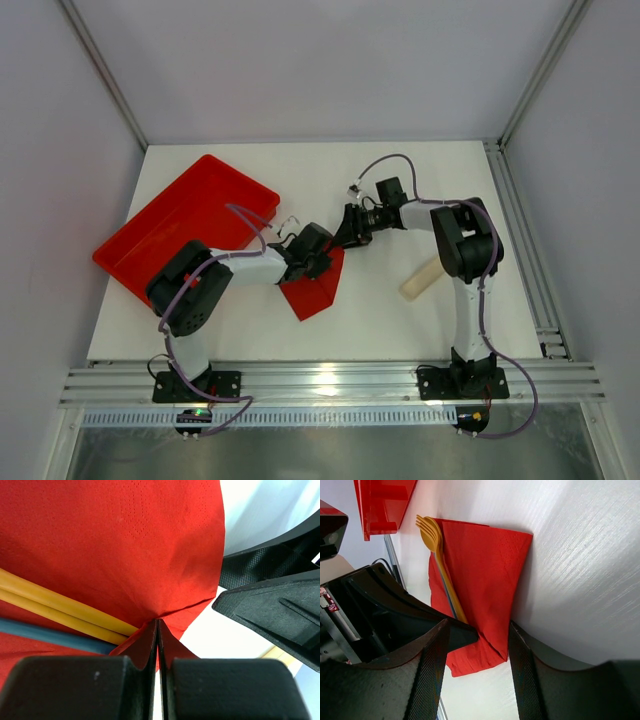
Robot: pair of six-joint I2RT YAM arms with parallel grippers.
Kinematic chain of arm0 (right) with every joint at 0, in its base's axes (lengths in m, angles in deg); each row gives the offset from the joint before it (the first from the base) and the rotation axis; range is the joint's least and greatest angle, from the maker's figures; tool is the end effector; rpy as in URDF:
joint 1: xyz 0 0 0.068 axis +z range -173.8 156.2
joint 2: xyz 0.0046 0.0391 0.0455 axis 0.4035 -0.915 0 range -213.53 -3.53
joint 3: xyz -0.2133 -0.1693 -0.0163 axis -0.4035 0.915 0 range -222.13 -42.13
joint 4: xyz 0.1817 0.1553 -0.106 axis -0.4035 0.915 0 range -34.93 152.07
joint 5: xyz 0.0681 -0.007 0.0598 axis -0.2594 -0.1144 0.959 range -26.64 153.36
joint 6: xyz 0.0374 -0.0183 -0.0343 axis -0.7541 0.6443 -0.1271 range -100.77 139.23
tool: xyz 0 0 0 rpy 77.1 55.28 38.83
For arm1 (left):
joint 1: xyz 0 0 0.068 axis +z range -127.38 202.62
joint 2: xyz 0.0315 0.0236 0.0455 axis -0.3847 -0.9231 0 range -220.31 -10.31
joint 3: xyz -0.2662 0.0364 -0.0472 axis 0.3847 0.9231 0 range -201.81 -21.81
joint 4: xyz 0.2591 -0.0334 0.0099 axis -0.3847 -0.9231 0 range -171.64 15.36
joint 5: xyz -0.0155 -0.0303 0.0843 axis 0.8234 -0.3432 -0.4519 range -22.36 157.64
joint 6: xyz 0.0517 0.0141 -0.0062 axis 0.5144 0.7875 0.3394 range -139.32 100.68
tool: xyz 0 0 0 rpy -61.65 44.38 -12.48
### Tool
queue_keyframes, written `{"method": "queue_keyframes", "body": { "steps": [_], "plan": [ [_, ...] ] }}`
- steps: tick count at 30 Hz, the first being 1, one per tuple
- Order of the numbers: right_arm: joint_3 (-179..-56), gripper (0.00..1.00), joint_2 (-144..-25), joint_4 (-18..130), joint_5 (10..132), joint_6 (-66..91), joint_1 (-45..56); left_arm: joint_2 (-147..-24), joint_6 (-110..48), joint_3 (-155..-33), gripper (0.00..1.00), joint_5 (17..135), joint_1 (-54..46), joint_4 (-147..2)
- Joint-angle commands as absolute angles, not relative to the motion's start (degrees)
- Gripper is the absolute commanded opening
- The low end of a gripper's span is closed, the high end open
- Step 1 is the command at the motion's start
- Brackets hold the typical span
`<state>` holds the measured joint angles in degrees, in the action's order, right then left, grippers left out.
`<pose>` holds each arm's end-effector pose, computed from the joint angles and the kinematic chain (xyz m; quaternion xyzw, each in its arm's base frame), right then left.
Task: Place the utensils on the paper napkin and roll it up
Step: Roll the napkin at the center of the board.
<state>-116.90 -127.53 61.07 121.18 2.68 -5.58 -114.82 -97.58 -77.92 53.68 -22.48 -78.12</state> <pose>0.3952 0.1618 0.1096 -0.1565 0.8332 0.5185 0.1117 0.2606 -0.2494 0.1402 -0.3057 0.8879 -0.2309 0.2548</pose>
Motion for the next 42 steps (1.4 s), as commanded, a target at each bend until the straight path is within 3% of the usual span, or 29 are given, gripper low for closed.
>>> {"method": "queue_keyframes", "body": {
  "steps": [1,11,25,38,42],
  "plan": [
    [-116.2,0.54,-126.0,58.4,119.8,2.0,-5.4,-114.3,-96.0,-77.4,0.0,52.3,-22.7,-84.0],
    [-125.0,0.53,-131.7,57.3,123.9,-2.0,-5.1,-114.4,-96.0,-77.5,0.0,52.3,-22.7,-84.0],
    [-129.9,0.45,-135.9,51.7,126.4,-6.8,-4.2,-114.5,-96.0,-78.1,0.0,52.0,-22.8,-84.9],
    [-127.6,0.32,-133.6,53.5,123.8,-4.9,-4.2,-114.6,-96.2,-78.1,0.0,51.9,-22.9,-84.7],
    [-127.0,0.24,-133.1,54.7,122.8,-3.4,-3.8,-114.5,-96.0,-78.1,0.0,51.3,-23.0,-84.6]
  ]
}}
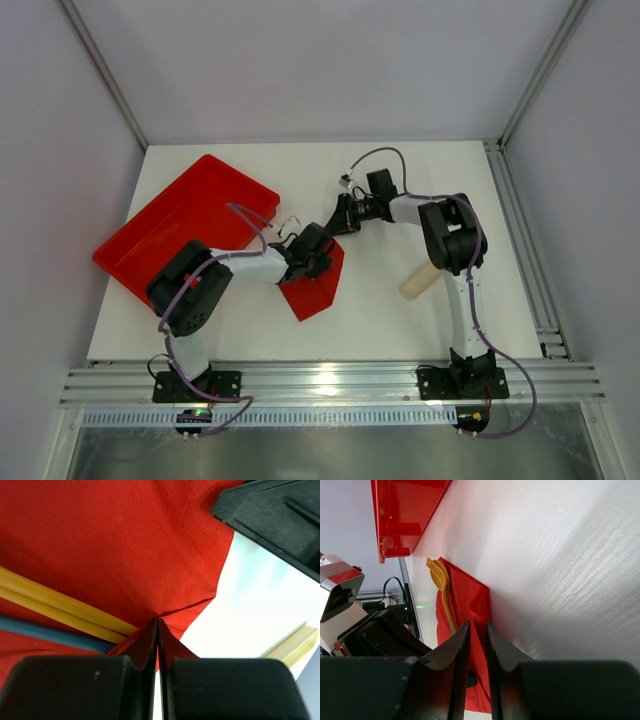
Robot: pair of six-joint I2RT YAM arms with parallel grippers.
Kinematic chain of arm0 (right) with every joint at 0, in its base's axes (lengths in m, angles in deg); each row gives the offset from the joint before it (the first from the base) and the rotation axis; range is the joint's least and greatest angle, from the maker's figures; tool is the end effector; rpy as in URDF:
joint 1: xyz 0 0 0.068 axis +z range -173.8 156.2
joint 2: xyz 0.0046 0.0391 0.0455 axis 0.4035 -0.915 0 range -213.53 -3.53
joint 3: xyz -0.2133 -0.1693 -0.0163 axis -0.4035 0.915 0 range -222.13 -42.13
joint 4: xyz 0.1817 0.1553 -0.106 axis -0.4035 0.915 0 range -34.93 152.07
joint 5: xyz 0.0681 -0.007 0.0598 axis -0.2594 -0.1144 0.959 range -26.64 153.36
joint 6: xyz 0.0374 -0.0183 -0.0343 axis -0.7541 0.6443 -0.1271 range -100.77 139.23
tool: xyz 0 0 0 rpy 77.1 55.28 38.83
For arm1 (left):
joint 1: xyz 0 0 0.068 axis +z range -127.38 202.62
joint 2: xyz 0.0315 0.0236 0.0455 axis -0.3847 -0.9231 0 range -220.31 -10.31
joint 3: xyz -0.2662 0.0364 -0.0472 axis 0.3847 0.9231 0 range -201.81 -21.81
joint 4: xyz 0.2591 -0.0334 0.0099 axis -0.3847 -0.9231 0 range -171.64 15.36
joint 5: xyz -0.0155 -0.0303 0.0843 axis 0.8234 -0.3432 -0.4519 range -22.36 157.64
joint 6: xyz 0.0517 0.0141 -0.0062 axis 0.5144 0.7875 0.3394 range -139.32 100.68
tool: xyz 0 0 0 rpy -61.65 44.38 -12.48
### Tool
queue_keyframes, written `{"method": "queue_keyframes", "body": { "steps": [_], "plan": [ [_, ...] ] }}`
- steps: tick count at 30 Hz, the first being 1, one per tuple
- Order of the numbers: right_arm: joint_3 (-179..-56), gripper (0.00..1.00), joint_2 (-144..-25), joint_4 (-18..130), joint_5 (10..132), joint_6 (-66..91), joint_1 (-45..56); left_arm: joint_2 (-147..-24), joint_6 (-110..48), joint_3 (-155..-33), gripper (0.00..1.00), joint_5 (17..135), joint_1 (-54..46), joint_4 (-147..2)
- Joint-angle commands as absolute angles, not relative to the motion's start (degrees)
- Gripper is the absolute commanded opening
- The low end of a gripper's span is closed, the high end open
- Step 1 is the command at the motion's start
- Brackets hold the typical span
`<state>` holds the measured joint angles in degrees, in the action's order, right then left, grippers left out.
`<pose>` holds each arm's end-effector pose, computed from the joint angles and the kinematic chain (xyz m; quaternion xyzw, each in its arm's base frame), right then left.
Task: Place the utensils on the paper napkin and roll it up
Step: Roll the napkin at the center of the board.
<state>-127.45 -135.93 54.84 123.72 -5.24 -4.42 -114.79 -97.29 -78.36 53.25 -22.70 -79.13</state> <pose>0.4344 0.1856 0.1030 -0.1489 0.8113 0.5524 0.1203 0.2599 -0.2504 0.1414 -0.3027 0.8901 -0.2249 0.2561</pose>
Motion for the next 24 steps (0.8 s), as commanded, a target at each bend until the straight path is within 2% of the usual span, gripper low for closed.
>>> {"method": "queue_keyframes", "body": {
  "steps": [1,5,13,24],
  "plan": [
    [-126.9,0.21,-132.9,54.7,122.6,-3.2,-3.8,-114.5,-95.9,-78.1,0.0,51.2,-23.0,-84.6],
    [-126.8,0.12,-132.0,57.5,122.0,-3.0,-3.4,-114.5,-95.8,-77.7,0.0,50.9,-23.3,-84.5],
    [-125.6,0.04,-127.2,59.9,119.9,-3.6,-1.4,-113.3,-94.9,-76.8,0.0,49.5,-23.6,-83.7],
    [-122.1,0.04,-122.4,60.3,118.4,-6.8,1.7,-112.6,-93.9,-75.9,0.0,47.1,-24.5,-83.7]
  ]
}}
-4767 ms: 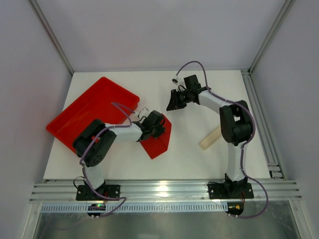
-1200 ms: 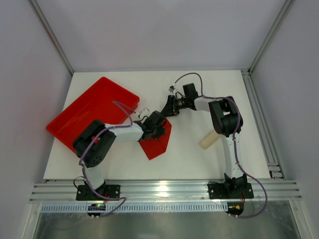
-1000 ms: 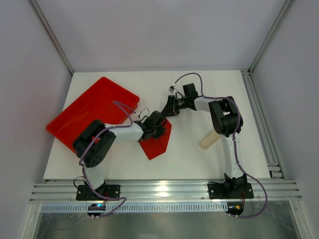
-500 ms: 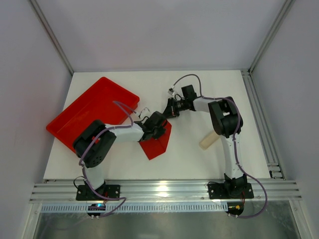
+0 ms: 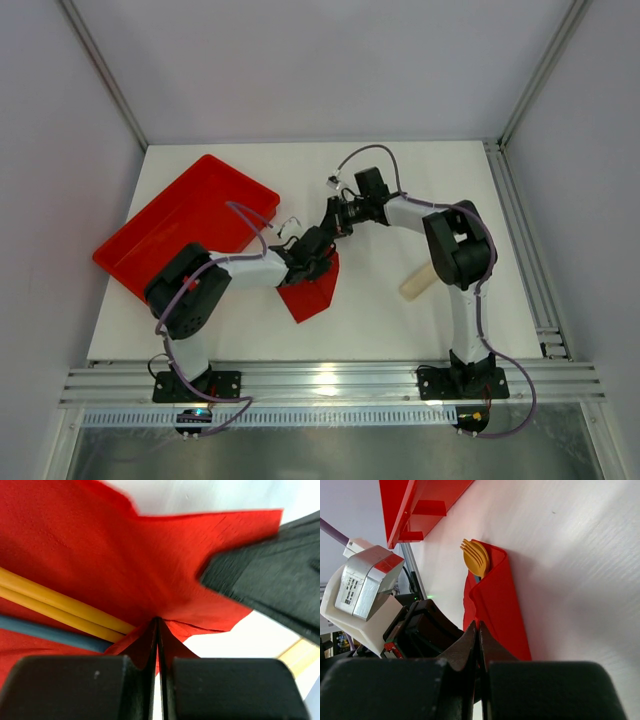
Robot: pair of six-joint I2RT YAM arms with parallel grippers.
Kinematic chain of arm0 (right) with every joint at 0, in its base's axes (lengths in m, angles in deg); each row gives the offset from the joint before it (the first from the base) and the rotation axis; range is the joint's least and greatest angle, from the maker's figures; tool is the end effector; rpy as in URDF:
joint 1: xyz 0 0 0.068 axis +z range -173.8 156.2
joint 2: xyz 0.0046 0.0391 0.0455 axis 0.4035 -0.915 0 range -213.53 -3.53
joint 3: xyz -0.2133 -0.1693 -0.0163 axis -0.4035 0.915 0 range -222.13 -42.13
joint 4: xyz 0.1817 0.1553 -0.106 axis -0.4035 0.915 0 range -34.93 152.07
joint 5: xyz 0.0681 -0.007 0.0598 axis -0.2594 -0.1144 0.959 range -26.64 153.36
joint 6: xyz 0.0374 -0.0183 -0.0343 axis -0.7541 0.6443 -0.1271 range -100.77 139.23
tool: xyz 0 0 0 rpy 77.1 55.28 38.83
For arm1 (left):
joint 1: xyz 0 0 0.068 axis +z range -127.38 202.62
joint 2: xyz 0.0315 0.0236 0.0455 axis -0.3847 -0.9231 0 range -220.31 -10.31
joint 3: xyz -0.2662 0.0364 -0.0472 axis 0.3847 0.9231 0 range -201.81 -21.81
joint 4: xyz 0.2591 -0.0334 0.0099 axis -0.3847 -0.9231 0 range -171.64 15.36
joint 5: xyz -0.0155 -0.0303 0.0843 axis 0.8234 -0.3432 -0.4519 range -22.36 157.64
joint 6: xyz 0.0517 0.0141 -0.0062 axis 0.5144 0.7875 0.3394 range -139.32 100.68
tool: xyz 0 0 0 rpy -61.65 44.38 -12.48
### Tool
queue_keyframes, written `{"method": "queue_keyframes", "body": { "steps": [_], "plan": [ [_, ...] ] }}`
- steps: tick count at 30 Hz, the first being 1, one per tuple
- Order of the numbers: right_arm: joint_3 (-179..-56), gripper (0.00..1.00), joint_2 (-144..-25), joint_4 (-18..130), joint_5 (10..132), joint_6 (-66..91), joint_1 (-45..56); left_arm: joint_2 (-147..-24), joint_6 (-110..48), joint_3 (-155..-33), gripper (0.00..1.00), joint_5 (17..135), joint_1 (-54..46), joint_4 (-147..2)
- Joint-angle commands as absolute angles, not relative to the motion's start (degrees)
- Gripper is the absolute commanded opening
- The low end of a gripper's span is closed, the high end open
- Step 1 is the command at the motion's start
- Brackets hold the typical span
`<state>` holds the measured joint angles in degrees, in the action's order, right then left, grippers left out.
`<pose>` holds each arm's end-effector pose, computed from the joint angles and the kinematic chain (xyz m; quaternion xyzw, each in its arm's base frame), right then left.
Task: Place the utensils on the paper napkin and roll it up
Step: Roll the napkin at the center of the board.
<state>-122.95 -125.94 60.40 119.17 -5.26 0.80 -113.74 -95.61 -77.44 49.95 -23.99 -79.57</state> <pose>0.3957 0.2136 0.1499 -0.1726 0.8218 0.5308 0.1143 0.2521 -0.2510 0.1431 -0.2872 0.8925 -0.2077 0.2788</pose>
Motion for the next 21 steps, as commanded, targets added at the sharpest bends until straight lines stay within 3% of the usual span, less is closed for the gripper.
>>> {"method": "queue_keyframes", "body": {
  "steps": [1,21],
  "plan": [
    [-121.9,0.04,-122.2,60.4,118.3,-7.0,2.0,-112.5,-93.9,-75.9,0.0,46.9,-24.5,-83.7],
    [-113.2,0.04,-116.2,50.4,120.8,-15.7,3.5,-112.3,-93.4,-75.3,0.0,45.8,-24.8,-82.8]
  ]
}}
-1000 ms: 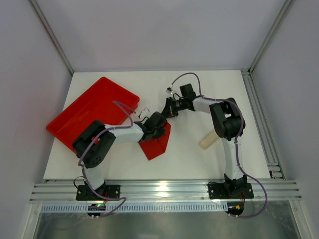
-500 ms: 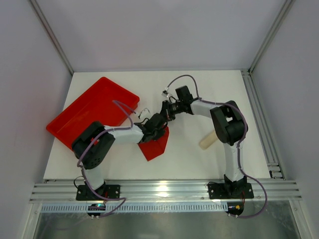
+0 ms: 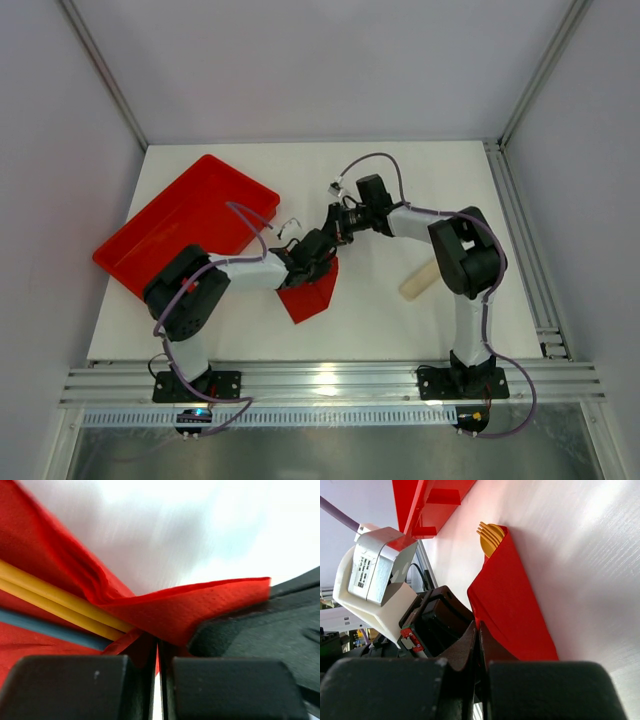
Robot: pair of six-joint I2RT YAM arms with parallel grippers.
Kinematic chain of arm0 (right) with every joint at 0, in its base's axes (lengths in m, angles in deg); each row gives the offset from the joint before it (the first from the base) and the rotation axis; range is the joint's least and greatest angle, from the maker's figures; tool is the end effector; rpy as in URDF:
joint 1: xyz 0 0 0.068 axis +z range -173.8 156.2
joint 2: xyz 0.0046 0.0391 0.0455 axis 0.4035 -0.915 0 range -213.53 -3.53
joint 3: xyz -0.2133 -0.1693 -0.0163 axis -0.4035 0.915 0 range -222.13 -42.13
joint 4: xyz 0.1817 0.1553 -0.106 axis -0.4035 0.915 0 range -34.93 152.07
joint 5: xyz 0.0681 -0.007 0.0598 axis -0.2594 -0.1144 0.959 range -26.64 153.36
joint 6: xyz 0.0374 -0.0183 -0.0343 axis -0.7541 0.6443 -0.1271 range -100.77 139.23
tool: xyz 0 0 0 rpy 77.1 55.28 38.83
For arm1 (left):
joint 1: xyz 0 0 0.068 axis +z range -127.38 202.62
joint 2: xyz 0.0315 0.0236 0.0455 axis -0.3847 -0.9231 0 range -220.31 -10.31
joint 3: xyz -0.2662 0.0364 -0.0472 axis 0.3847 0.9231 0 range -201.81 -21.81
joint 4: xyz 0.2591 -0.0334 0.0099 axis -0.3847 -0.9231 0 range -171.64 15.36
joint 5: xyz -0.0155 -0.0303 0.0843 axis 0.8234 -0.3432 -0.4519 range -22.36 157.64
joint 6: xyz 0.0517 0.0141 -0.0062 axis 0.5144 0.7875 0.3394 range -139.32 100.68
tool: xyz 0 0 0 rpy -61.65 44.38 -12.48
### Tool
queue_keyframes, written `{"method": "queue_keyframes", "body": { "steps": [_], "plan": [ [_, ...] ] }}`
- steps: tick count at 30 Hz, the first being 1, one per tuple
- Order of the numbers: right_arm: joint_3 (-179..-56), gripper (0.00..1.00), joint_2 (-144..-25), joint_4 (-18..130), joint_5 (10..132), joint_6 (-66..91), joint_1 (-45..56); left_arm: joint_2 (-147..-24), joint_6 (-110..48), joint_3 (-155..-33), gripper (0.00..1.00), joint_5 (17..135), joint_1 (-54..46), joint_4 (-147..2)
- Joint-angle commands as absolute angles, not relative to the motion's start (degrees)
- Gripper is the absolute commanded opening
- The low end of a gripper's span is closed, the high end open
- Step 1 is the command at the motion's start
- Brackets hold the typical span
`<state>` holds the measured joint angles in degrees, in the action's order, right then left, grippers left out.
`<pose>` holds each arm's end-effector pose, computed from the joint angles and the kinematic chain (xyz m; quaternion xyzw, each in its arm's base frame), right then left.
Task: Place the utensils on the paper napkin and roll it up
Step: Roll the napkin at the center of the board.
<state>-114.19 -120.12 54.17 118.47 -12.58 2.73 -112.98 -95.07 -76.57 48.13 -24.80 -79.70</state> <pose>0.3655 0.2151 0.1554 -0.1443 0.8225 0.5415 0.0975 0.2464 -0.2507 0.1435 -0.2808 0.8930 -0.1988 0.2902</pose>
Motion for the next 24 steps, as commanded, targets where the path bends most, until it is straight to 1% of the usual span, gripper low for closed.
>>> {"method": "queue_keyframes", "body": {
  "steps": [1,11,24],
  "plan": [
    [-113.0,0.04,-116.1,50.1,120.9,-16.2,3.5,-112.3,-93.3,-75.2,0.0,45.8,-24.8,-82.8],
    [-110.3,0.04,-116.4,40.7,123.1,-25.9,5.6,-111.8,-93.3,-74.3,0.0,45.5,-25.0,-82.2],
    [-108.2,0.04,-115.4,42.3,125.3,-23.1,6.1,-111.6,-90.3,-74.1,0.0,45.6,-25.1,-81.5]
  ]
}}
